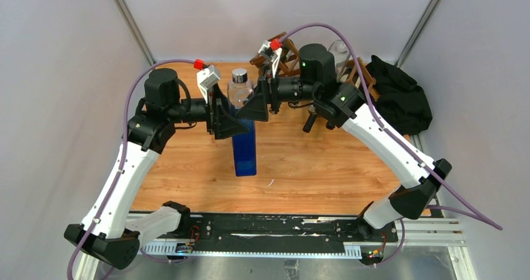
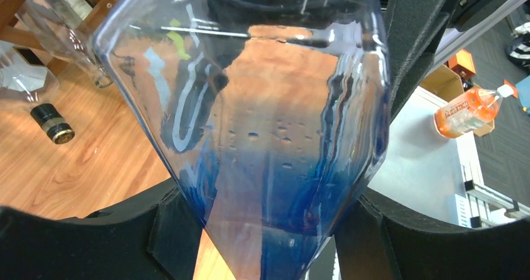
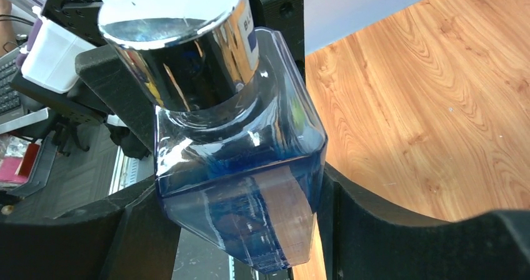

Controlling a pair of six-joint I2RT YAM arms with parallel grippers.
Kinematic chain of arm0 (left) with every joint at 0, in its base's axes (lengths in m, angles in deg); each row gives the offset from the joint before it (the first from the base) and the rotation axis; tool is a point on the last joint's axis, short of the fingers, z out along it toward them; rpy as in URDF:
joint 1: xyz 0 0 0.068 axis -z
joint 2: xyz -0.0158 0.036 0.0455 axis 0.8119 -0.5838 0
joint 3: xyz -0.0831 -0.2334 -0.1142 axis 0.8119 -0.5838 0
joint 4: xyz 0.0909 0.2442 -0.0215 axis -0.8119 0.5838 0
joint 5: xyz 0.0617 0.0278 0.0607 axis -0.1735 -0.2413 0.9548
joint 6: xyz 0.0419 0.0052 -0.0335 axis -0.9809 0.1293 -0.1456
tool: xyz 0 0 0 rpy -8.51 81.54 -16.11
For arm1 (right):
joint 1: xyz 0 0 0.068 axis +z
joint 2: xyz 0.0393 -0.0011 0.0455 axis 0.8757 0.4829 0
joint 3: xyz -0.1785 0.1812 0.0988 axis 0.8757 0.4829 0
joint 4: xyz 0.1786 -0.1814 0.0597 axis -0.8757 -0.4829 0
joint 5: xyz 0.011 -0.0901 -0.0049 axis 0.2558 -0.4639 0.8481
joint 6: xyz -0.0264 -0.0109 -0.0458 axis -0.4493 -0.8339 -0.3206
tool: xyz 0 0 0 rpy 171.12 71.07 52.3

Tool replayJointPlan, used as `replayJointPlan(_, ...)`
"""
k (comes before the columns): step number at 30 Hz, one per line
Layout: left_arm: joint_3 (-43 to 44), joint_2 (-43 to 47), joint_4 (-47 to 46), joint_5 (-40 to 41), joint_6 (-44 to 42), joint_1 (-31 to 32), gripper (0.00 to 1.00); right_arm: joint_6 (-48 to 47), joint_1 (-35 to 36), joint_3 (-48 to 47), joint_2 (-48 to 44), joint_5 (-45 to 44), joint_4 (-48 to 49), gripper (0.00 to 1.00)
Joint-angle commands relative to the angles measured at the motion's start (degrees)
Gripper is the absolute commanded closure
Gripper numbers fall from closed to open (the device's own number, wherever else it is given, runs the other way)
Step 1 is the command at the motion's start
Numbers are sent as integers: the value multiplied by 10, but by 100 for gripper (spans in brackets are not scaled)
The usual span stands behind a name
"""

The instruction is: Take the wine bottle off the wine rack

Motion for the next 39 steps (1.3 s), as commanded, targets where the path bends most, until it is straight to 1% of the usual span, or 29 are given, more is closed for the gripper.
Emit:
replayJointPlan(1,21,-7,-11,-19,-39,8,100,7,28,-29,9,-17,19,34)
replayJointPlan(2,23,-6,-11,-9,-45,8,100,6,27,-24,6,-20,18,17)
replayJointPlan(3,24,-5,-13,-4,-48,6,100,6,25,-16,3,-23,17,11)
replayJointPlan(4,26,-3,-16,-2,-48,4,100,6,23,-8,-1,-23,17,9)
replayJointPlan(15,27,1,-93,-25,16,-20,100,1,6,161,-102,-40,55,4)
replayJointPlan(21,27,4,-133,-26,57,-21,100,24,7,244,-139,-12,133,3)
replayJointPlan(25,29,5,-164,-25,93,-21,100,26,17,275,-138,-13,160,3)
replayJointPlan(34,31,12,-204,-35,148,-21,100,49,25,306,-119,-17,268,3)
replayJointPlan(39,21,22,-244,-42,191,-21,100,58,28,311,-110,-35,293,4)
